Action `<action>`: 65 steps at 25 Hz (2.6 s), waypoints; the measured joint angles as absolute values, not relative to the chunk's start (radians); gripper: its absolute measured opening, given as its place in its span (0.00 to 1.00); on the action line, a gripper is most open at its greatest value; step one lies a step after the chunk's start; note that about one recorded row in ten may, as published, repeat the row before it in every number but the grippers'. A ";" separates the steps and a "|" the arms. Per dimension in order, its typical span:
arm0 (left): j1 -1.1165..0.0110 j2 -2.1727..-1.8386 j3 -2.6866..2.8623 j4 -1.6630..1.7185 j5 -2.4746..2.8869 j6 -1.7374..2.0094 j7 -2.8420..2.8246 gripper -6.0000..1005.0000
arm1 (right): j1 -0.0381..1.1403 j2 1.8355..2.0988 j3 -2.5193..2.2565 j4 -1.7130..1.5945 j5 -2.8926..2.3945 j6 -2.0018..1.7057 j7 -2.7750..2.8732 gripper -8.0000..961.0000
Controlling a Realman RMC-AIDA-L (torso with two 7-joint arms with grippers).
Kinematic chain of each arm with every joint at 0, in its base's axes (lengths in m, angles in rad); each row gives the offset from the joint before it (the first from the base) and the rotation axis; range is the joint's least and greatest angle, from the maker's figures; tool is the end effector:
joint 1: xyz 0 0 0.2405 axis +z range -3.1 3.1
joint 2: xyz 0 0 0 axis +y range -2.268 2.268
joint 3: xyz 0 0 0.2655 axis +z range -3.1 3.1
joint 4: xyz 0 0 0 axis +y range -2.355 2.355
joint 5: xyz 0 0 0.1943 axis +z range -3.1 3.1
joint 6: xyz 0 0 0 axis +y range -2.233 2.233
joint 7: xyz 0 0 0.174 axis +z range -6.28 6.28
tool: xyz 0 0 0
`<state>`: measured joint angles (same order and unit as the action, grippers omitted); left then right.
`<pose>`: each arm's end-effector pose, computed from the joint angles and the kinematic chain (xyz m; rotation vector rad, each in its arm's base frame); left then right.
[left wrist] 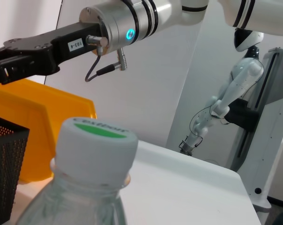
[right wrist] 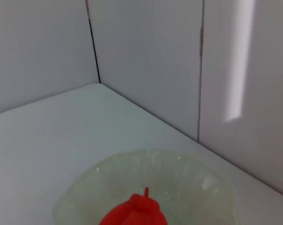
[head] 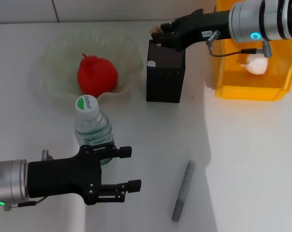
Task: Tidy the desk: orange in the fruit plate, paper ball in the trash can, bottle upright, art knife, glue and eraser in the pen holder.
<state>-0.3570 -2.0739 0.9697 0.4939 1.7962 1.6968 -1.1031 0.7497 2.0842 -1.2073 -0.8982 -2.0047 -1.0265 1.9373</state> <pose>-0.2601 0.2406 -0.0674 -2.8977 -0.5182 -0.9149 0.1419 0.4321 -0.0541 -2.6209 0.5613 0.3570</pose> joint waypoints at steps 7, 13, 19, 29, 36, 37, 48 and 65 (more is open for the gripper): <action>-0.357 -2.074 0.971 0.494 1.796 1.696 -1.103 0.81 | 0.753 2.085 -1.209 -0.887 -2.001 -1.010 1.937 0.41; -0.358 -2.074 0.972 0.494 1.796 1.697 -1.102 0.81 | 0.740 2.085 -1.201 -0.905 -1.999 -1.028 1.958 0.50; -0.355 -2.074 0.973 0.494 1.796 1.698 -1.101 0.81 | 0.681 2.080 -1.172 -1.039 -1.999 -1.173 2.048 0.50; -0.351 -2.072 0.975 0.494 1.796 1.698 -1.103 0.81 | 0.596 2.076 -1.149 -1.418 -2.172 -1.647 2.452 0.52; -0.354 -2.072 0.976 0.494 1.800 1.684 -1.117 0.81 | 0.629 2.081 -1.198 -1.465 -2.355 -1.811 2.715 0.53; -0.354 -2.073 0.976 0.494 1.802 1.682 -1.120 0.81 | 0.629 2.081 -1.198 -1.465 -2.355 -1.811 2.715 0.53; -0.354 -2.071 0.976 0.494 1.806 1.663 -1.131 0.81 | 0.661 2.086 -1.337 -1.341 -2.452 -1.791 2.952 0.64; -0.357 -2.071 0.991 0.497 1.805 1.623 -1.118 0.81 | 0.849 2.081 -1.324 -0.899 -2.435 -1.671 2.956 0.64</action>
<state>-0.3575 -2.0714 0.9910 0.4974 1.8054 1.6229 -1.1185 0.8490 2.0813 -1.3237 -0.8993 -2.4348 -1.6707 2.9563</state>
